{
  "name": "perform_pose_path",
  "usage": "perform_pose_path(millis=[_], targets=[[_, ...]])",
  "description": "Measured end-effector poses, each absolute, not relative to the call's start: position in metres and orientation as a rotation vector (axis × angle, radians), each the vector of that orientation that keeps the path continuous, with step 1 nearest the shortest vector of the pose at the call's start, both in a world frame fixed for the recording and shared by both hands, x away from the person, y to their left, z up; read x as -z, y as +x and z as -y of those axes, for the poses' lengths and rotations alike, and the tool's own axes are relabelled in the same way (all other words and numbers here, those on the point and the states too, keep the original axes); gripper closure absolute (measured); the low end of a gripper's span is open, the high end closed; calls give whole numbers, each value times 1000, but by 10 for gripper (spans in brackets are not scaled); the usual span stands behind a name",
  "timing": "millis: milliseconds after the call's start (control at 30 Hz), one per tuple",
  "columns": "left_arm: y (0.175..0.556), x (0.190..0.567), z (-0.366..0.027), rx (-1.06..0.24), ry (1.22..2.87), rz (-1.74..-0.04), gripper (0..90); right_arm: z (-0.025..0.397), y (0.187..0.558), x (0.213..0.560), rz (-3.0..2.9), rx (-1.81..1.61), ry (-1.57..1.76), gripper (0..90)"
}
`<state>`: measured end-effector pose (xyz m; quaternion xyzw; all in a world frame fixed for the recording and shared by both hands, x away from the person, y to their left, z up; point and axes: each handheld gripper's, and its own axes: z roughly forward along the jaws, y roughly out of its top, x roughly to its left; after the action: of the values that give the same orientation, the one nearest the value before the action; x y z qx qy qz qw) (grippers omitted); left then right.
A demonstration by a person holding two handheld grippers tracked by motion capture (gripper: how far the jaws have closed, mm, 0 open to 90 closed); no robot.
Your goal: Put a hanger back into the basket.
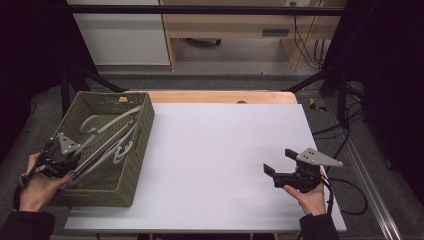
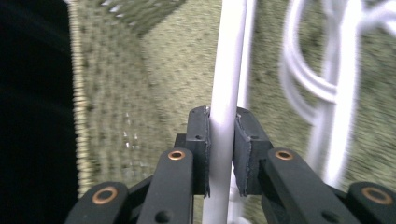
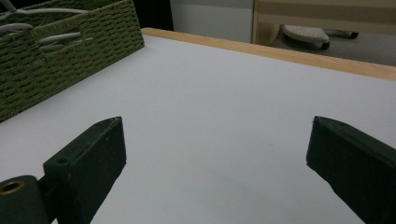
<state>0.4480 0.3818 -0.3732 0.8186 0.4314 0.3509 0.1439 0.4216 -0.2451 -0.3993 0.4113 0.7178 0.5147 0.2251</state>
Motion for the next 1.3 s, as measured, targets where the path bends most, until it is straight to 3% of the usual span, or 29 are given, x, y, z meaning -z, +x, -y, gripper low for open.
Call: perform_pose_path(millis=[333,700,1033,1300], targets=[[429,348,-362,-936,2204,-1126,594,245,421,399,-1980,-1423,1135,51],[410,328,-311,-876,1972,-935,349,245,420,397,-1966,-1442,1139,50],[403,341,-267,-629,1774,-819,199,248,417,395,-1959,-1456,1127,46],[402,365,-249,-557,1786,-816,135,251,416,397,-1956,-1464,1125,45]])
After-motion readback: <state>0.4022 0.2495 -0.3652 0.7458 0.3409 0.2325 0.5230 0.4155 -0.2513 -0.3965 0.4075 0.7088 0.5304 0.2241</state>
